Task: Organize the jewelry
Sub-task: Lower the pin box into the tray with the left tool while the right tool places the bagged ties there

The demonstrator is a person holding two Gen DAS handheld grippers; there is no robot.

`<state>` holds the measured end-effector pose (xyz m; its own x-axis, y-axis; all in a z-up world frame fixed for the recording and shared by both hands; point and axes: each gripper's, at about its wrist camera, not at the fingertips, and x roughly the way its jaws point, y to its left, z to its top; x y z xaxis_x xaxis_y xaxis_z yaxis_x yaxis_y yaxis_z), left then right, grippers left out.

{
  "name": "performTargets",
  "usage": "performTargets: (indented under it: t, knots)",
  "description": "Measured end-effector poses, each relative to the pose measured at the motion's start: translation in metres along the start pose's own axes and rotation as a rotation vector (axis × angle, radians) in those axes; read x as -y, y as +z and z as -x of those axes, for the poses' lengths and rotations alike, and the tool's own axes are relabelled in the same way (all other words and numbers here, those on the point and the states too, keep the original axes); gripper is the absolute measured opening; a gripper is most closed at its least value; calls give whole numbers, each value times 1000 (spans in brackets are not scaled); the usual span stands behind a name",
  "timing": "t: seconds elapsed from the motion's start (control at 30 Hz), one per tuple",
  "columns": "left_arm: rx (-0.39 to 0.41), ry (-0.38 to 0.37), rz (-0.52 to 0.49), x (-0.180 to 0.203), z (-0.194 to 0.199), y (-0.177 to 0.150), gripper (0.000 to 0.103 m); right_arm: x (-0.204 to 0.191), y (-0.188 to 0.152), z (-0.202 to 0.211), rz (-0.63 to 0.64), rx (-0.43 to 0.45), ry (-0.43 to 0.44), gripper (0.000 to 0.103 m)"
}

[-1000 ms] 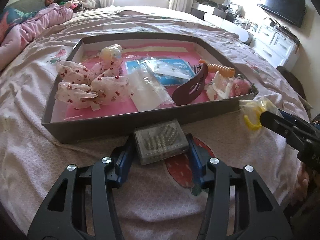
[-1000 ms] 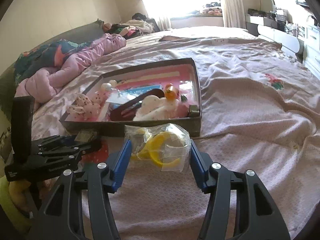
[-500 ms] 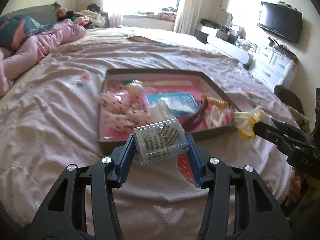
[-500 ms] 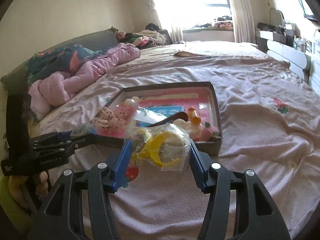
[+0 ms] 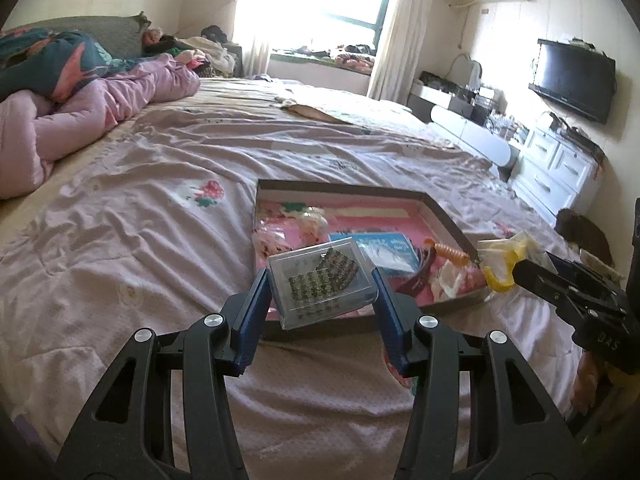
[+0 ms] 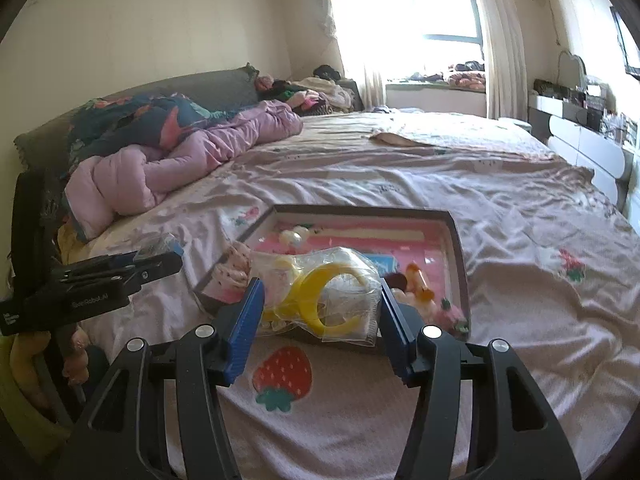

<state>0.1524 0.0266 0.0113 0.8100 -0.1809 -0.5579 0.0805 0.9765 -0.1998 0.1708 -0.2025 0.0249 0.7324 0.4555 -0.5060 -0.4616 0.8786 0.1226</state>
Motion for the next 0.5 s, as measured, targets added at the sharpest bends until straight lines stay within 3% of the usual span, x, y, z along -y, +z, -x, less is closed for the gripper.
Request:
performTargets:
  t: [0.5]
  knots:
    - [18, 9, -6, -4, -20, 18, 42, 1, 24, -28, 24, 29, -36, 53]
